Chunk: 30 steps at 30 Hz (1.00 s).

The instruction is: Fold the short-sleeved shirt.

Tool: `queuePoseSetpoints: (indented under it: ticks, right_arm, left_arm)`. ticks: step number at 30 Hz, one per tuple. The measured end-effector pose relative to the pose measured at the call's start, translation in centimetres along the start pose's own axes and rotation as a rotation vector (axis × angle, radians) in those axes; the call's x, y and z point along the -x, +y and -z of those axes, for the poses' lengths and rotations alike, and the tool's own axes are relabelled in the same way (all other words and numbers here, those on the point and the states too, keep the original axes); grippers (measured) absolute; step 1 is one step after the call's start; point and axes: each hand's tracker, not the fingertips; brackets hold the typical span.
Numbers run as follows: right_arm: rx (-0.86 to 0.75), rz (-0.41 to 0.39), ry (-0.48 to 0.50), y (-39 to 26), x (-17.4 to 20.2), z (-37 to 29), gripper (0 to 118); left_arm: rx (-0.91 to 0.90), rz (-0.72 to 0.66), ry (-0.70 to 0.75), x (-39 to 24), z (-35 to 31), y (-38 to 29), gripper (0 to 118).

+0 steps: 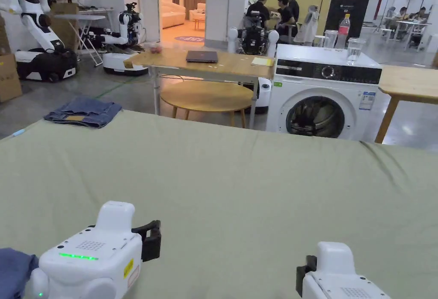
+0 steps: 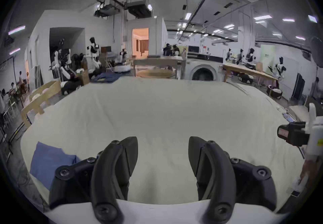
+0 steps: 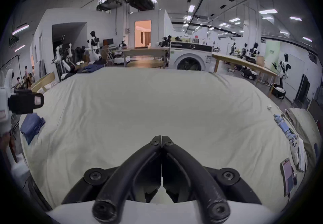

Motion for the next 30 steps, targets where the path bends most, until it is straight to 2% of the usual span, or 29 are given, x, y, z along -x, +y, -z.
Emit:
queuePoseSetpoints:
  ticks: [6,7,11,13,16,30]
  right_arm:
    - [-0.131,0.029,-0.064,0.8,-1.7,-1.7,0]
    - [-0.145,0.039,-0.063,0.9,-2.0,-1.9,0]
    - [-0.201,0.044,-0.073,1.5,-2.1,-3.2,0]
    - [-0.226,0.044,-0.079,1.7,-2.2,-3.5,0]
    - [-0.248,0.054,-0.079,1.9,-2.4,-4.0,0]
    - [-0.306,0.035,-0.087,1.0,-2.4,-3.8,0]
  left_arm:
    - [-0.135,0.084,0.051,-5.5,-0.5,0.3,55]
    - [-0.153,0.082,0.045,-5.9,-0.7,0.3,50]
    - [-0.201,0.108,0.047,-8.0,-0.9,0.6,9]
    - [-0.208,0.098,0.04,-8.5,-1.1,0.9,1]
    - [-0.213,0.044,-0.01,-8.8,-1.3,1.2,0]
    - [-0.25,0.027,-0.02,-10.3,-1.7,0.7,0]
